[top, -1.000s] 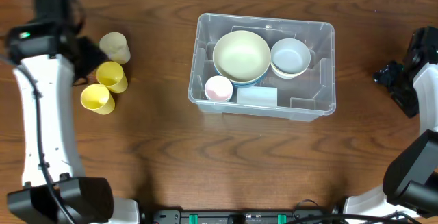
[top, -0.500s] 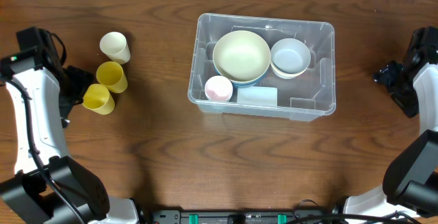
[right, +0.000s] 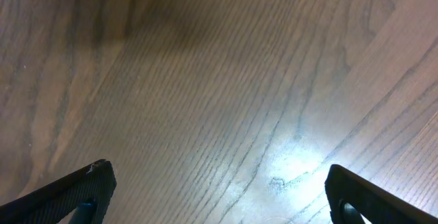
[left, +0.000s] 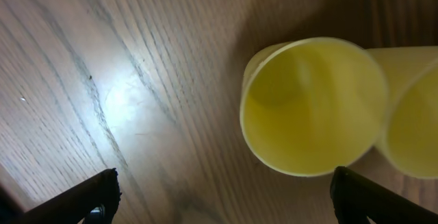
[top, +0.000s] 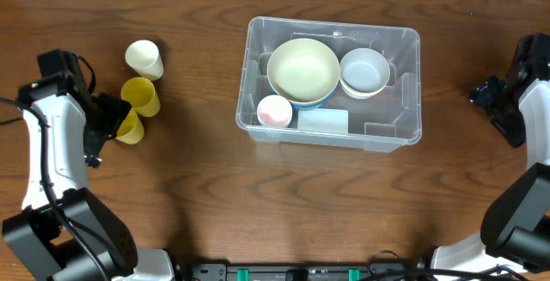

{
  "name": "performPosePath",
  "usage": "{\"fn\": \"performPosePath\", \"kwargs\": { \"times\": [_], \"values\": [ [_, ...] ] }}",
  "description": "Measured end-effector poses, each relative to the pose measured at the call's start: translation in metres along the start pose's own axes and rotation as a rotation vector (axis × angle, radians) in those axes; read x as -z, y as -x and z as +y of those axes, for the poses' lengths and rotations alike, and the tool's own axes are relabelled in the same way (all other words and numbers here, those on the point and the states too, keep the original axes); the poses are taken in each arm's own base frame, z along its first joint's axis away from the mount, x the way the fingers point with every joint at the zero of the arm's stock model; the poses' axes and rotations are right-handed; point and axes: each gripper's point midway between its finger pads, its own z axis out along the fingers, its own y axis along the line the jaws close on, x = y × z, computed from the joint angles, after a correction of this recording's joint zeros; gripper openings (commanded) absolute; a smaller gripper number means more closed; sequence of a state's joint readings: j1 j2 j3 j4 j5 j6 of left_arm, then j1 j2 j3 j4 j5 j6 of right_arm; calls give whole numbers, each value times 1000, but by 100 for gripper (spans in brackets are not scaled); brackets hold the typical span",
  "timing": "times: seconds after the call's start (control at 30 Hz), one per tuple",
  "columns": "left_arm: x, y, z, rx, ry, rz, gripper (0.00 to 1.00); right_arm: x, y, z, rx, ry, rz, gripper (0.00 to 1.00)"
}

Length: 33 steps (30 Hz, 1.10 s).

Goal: Pack container
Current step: 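Move the left gripper to the front yellow cup and grip it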

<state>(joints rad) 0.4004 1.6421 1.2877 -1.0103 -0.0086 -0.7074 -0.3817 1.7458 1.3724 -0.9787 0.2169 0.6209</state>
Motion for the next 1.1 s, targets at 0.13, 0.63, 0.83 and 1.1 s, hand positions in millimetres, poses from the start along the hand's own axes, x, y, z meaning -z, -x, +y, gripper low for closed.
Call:
{"fn": "performPosePath", "kwargs": {
  "times": [0.13,0.63,0.83,1.1],
  "values": [
    [-10,-7,5,14,16,20,98,0,0,0,0,0,0,99],
    [-36,-18,14,40,29,32,78,0,0,0,0,0,0,99],
    [-36,-18,13,51,25,32,20,0,0,0,0,0,0,99],
    [-35,-25,20,46,54,62,6,0,0,0,0,0,0,99]
  ]
}}
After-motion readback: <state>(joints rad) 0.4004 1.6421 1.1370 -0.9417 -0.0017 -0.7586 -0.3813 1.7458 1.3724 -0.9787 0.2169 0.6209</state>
